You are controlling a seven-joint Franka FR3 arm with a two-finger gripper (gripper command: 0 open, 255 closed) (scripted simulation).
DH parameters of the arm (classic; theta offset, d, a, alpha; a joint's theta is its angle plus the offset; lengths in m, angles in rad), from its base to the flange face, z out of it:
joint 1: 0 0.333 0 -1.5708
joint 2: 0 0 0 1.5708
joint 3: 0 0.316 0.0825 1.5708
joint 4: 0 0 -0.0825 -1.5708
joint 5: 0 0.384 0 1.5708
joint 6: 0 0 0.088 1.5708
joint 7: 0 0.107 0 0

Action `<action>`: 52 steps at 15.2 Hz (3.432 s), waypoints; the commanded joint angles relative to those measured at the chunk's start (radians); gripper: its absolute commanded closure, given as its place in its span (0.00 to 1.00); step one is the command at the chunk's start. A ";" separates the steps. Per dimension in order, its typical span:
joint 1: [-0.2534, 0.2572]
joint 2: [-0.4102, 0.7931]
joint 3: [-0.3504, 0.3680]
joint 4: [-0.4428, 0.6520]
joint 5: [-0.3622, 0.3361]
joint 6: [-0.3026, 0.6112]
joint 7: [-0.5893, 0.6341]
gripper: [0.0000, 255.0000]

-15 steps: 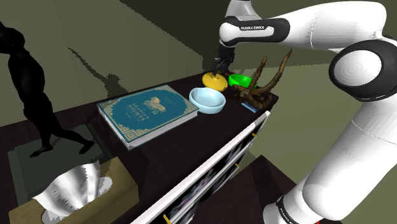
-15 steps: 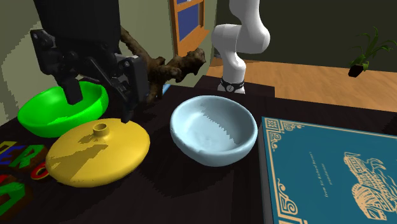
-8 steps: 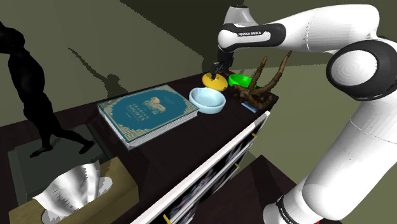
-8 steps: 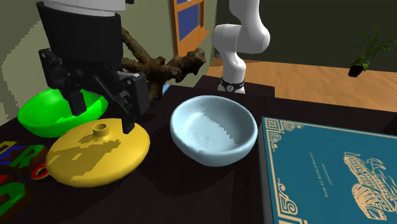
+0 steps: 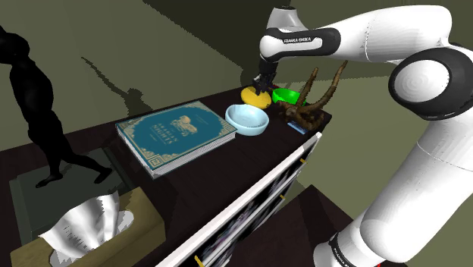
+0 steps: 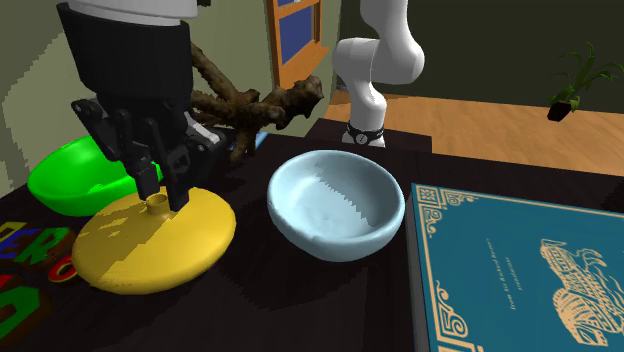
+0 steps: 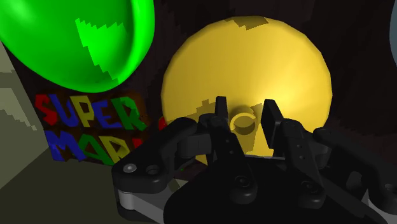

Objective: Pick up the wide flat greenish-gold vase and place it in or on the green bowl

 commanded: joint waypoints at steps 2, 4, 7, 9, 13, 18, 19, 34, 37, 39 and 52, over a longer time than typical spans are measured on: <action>0.000 0.000 0.000 0.000 0.000 0.000 0.000 1.00; 0.000 0.000 0.000 0.000 0.000 0.000 0.000 1.00; 0.000 -0.001 0.000 0.011 0.001 -0.013 -0.002 1.00; 0.000 -0.004 0.000 0.035 0.002 -0.039 -0.005 1.00; 0.001 -0.007 0.001 0.085 0.004 -0.091 -0.012 1.00; 0.001 -0.005 0.001 0.154 0.008 -0.158 -0.020 1.00; 0.001 -0.003 0.001 0.169 0.008 -0.172 -0.022 1.00; -0.066 0.001 -0.042 0.342 0.039 -0.326 -0.153 1.00; -0.107 0.000 -0.068 0.361 0.055 -0.339 -0.222 1.00; -0.135 0.006 -0.087 0.382 0.067 -0.349 -0.269 1.00; -0.201 -0.003 -0.128 0.291 0.092 -0.260 -0.372 1.00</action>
